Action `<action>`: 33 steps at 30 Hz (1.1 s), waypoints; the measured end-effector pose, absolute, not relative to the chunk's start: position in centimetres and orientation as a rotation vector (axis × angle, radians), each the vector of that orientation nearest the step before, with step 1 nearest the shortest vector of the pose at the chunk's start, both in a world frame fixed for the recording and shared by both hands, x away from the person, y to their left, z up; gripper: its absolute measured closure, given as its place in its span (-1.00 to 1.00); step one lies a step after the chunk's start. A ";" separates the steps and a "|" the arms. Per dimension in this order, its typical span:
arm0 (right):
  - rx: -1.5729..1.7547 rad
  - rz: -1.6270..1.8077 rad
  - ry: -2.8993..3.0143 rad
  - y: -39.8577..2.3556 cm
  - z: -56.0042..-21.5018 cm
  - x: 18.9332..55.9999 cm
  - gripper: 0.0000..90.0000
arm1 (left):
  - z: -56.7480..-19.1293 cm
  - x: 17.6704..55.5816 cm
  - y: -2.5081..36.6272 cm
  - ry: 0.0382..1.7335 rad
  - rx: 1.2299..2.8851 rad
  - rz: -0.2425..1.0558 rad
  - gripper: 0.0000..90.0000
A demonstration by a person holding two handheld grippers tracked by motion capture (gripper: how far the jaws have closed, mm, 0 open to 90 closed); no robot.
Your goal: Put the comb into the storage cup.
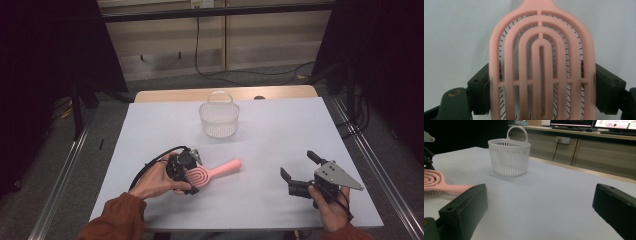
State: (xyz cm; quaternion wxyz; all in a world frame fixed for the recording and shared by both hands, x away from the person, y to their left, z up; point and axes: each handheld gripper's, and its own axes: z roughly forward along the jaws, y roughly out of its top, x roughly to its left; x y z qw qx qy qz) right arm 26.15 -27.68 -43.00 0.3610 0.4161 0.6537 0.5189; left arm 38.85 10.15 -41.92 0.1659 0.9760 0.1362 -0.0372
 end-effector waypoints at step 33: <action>1.073 1.338 1.682 -27.7 -43.0 26.1 -1.00 | -40.8 38.9 11.3 0.539 2.672 -0.034 -0.56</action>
